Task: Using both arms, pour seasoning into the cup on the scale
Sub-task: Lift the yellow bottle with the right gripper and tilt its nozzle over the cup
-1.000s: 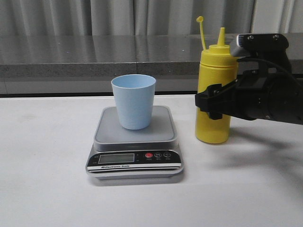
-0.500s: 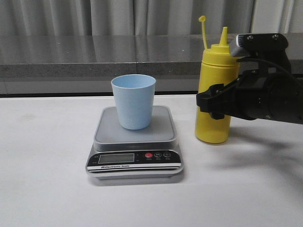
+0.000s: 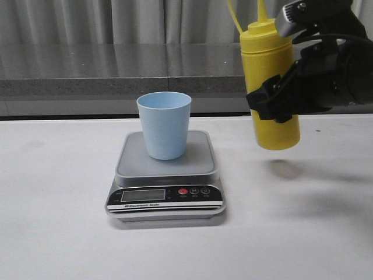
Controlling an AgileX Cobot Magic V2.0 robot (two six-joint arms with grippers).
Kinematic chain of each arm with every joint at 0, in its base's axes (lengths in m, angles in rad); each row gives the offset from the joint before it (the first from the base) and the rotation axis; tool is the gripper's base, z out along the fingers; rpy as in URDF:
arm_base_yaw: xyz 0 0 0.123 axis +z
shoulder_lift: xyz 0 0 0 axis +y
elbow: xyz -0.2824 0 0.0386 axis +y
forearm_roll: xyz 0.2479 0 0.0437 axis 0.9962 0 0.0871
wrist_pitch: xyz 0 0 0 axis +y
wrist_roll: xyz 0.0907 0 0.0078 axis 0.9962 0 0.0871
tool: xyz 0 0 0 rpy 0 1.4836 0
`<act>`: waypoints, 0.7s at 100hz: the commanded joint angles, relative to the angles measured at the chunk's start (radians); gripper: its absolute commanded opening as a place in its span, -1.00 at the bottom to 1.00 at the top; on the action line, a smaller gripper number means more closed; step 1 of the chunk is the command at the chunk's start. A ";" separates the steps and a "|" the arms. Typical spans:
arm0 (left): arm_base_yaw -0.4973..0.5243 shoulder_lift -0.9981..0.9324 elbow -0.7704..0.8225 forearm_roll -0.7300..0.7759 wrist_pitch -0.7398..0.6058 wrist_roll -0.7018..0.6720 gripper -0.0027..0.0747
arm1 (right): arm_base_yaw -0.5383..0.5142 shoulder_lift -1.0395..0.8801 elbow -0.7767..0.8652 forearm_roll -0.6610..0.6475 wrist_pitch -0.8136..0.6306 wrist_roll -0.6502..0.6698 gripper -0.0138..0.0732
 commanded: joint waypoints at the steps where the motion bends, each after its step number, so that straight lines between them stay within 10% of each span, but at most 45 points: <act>1: 0.002 0.010 -0.027 -0.003 -0.080 -0.003 -0.98 | -0.005 -0.075 -0.064 -0.007 0.056 -0.067 -0.26; 32: 0.002 0.010 -0.027 -0.003 -0.080 -0.003 -0.98 | 0.011 -0.088 -0.305 -0.114 0.529 -0.141 -0.26; 70: 0.002 0.010 -0.027 -0.003 -0.080 -0.003 -0.98 | 0.099 -0.051 -0.456 -0.414 0.753 -0.146 -0.26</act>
